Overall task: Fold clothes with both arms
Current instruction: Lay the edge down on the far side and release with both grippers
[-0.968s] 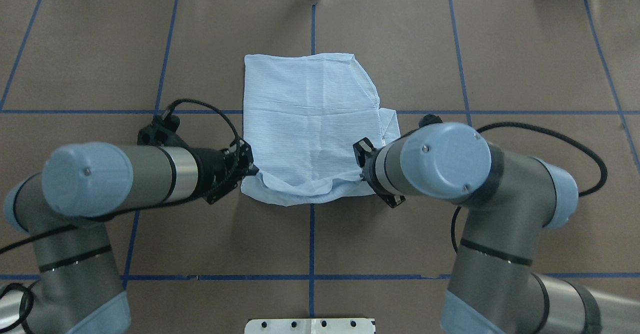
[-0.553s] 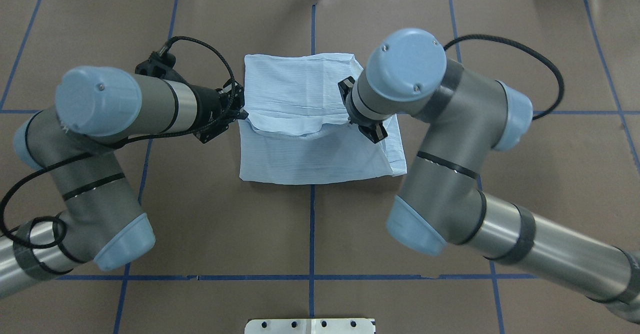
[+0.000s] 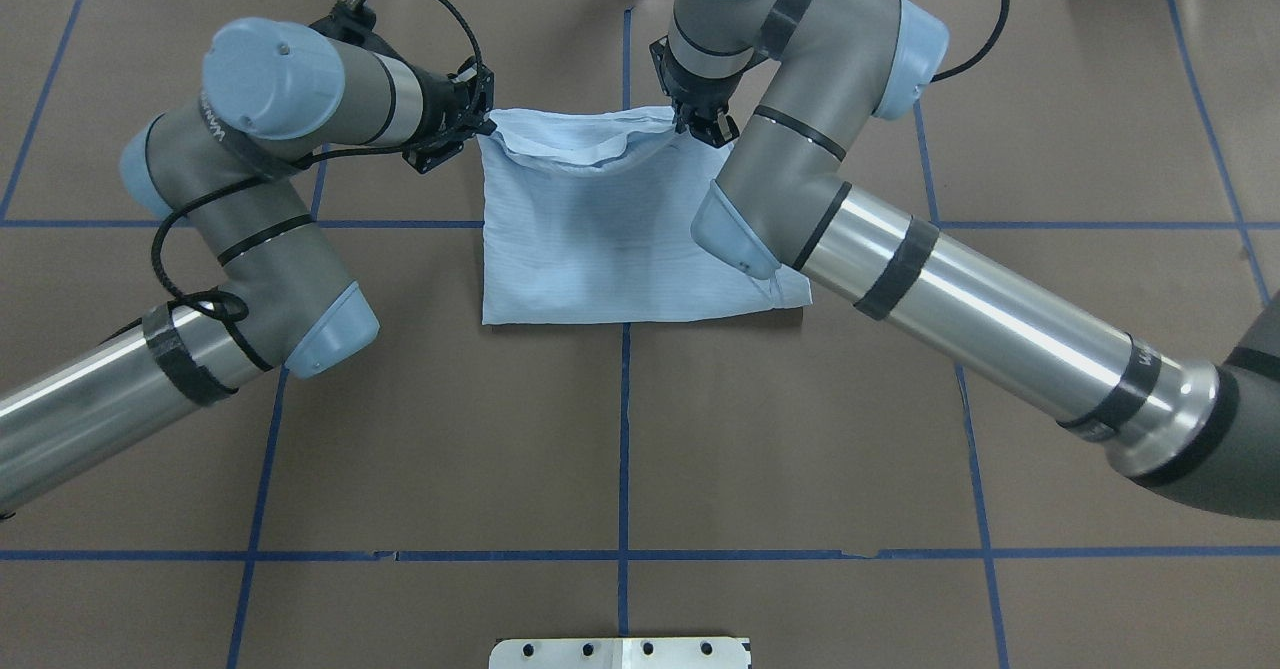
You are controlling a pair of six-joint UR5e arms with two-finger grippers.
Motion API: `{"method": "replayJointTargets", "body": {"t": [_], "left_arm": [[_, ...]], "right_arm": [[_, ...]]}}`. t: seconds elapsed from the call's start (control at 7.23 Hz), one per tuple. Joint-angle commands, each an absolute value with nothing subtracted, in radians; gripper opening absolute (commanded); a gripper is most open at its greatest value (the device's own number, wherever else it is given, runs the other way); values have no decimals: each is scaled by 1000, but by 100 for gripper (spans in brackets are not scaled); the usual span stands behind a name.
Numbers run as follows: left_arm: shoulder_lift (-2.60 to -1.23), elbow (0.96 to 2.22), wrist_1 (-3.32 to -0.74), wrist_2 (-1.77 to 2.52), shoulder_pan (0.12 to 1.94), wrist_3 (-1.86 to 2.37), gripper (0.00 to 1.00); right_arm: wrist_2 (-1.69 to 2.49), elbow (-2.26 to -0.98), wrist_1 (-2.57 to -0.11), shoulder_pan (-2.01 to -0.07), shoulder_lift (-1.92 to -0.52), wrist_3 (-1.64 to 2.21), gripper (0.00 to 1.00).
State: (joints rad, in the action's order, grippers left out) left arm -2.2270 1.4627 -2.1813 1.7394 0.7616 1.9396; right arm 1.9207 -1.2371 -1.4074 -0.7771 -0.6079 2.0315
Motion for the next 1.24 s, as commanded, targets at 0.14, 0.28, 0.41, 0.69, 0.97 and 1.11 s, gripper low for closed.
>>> {"method": "replayJointTargets", "body": {"t": [0.14, 0.28, 0.41, 0.69, 0.97, 1.11], "left_arm": [[-2362, 1160, -2341, 1733, 787, 1919, 0], [-2387, 1113, -2347, 1732, 785, 1908, 0], [-2388, 1095, -2350, 1729, 787, 1887, 0], [-2387, 1065, -2358, 1715, 787, 1850, 0], [-2387, 1063, -2365, 1713, 785, 1850, 0], [-2387, 1062, -2371, 1713, 785, 1848, 18]], "right_arm": [[1936, -1004, -1303, -802, -519, 1941, 0], [1934, -965, -1258, -801, -515, 1937, 0], [1927, -921, -1227, -801, -509, 1916, 0], [1905, -869, -1195, -801, -488, 1881, 22], [1879, -781, -1143, -801, -448, 1879, 49], [1879, -757, -1125, -799, -430, 1879, 55]]}}
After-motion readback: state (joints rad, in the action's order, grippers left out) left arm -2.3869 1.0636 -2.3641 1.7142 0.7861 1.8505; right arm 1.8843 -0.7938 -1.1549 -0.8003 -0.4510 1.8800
